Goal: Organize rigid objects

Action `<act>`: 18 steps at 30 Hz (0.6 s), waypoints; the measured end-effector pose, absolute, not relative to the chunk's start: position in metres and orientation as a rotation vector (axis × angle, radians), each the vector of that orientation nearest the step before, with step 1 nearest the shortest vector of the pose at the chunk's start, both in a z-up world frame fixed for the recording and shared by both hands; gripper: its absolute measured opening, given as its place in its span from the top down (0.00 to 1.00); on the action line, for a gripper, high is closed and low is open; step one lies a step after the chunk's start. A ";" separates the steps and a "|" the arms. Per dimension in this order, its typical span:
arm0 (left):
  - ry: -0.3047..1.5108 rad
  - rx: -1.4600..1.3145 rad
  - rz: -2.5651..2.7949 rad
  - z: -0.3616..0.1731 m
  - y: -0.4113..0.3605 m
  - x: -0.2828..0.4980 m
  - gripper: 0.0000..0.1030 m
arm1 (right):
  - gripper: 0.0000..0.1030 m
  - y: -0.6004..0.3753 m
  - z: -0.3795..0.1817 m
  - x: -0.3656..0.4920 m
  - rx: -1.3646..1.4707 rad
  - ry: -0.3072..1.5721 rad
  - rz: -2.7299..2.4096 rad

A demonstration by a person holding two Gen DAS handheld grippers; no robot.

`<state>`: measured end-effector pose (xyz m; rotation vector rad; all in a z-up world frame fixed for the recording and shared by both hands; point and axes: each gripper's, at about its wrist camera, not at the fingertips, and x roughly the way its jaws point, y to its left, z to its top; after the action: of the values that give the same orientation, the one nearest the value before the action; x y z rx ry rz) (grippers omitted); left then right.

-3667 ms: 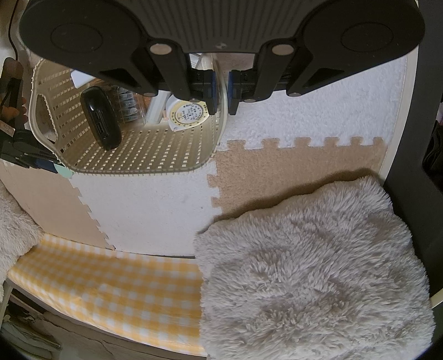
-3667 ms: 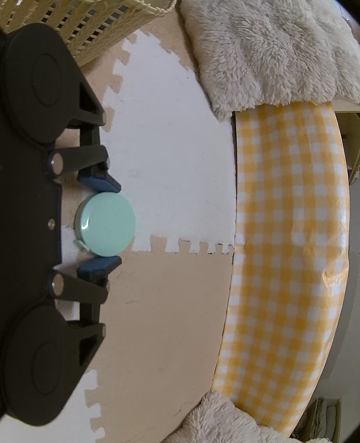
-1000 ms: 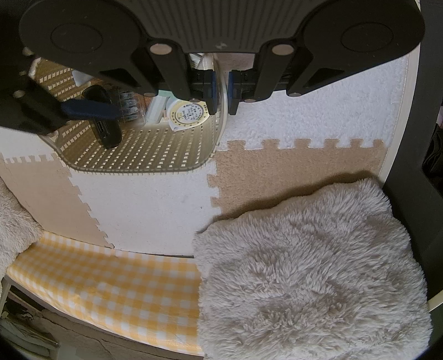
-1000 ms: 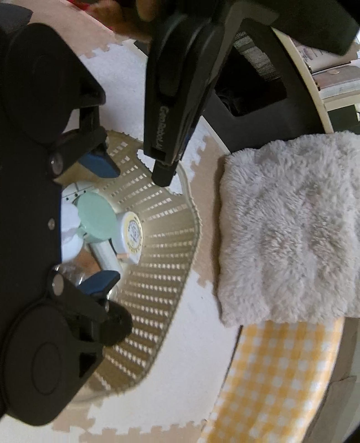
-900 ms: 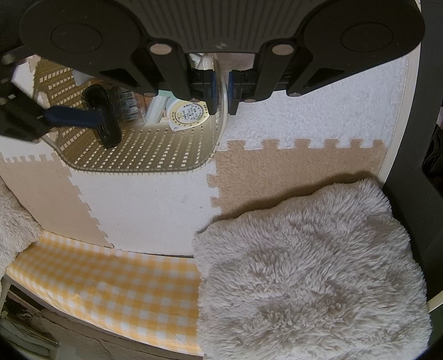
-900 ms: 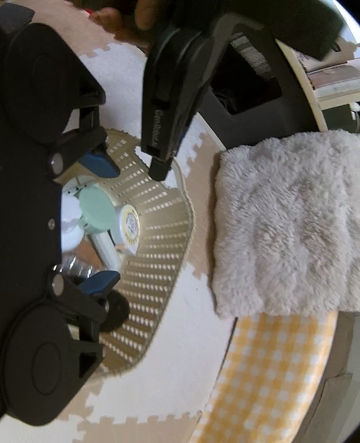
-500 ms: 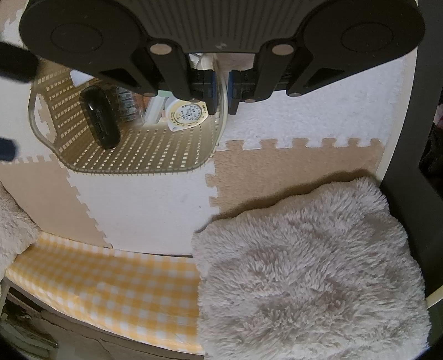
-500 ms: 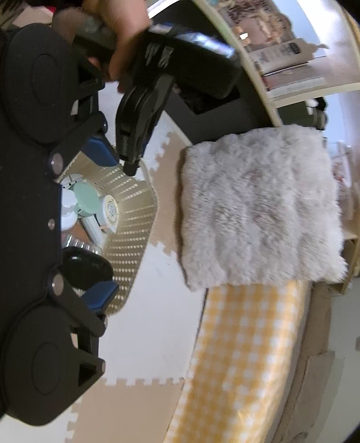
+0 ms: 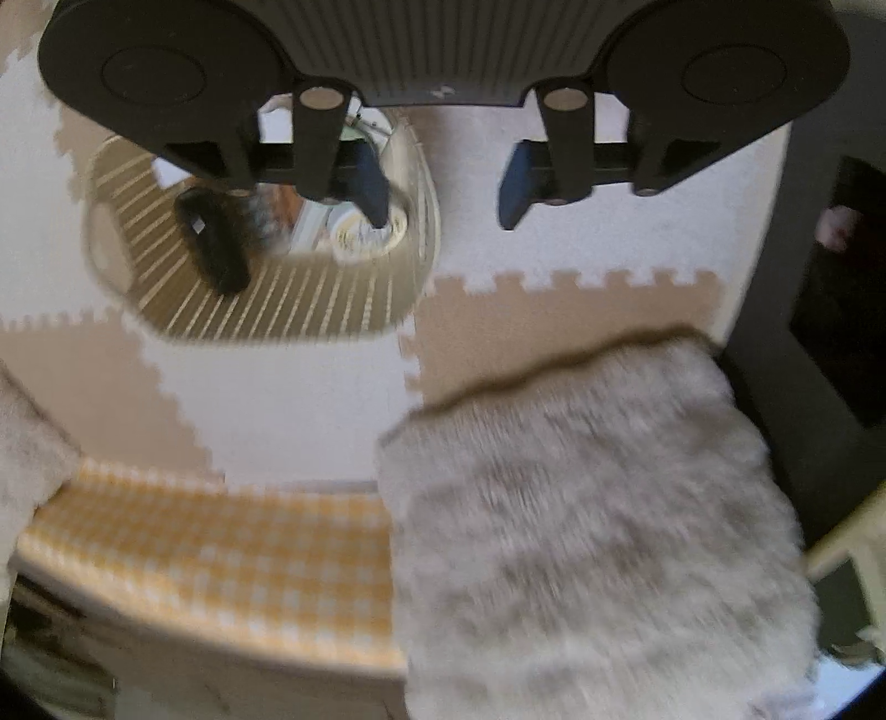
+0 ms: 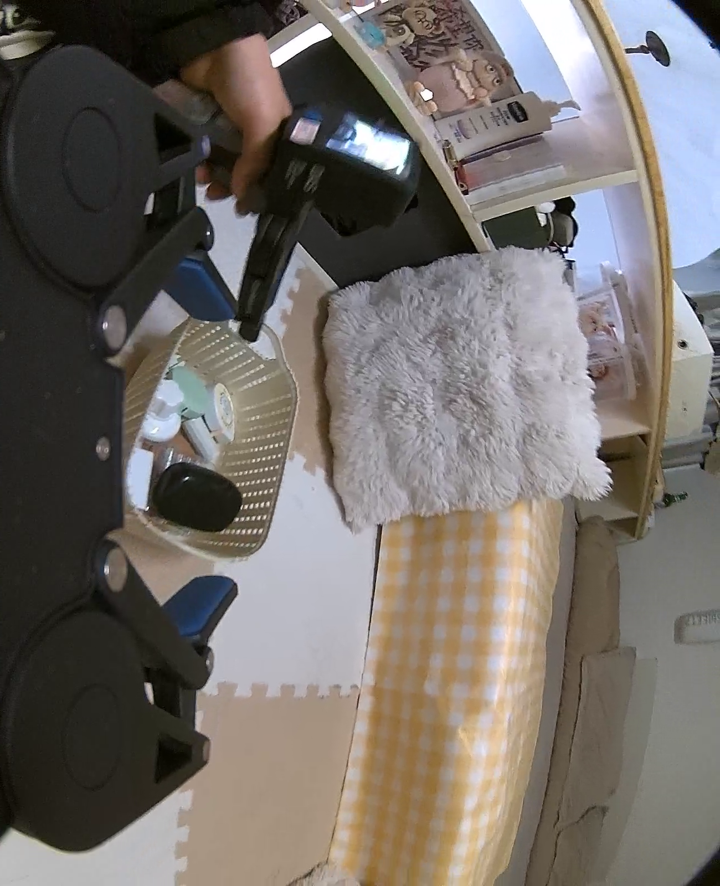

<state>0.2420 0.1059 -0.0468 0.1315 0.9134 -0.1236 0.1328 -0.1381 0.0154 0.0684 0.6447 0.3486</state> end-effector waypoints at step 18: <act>0.599 0.084 -0.045 0.074 0.086 0.071 0.04 | 0.02 -0.161 0.038 0.079 0.132 0.552 0.293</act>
<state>0.0707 0.0856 0.0741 0.0841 0.5995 -0.0445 0.0790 -0.1614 0.0384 0.1321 0.5523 0.2935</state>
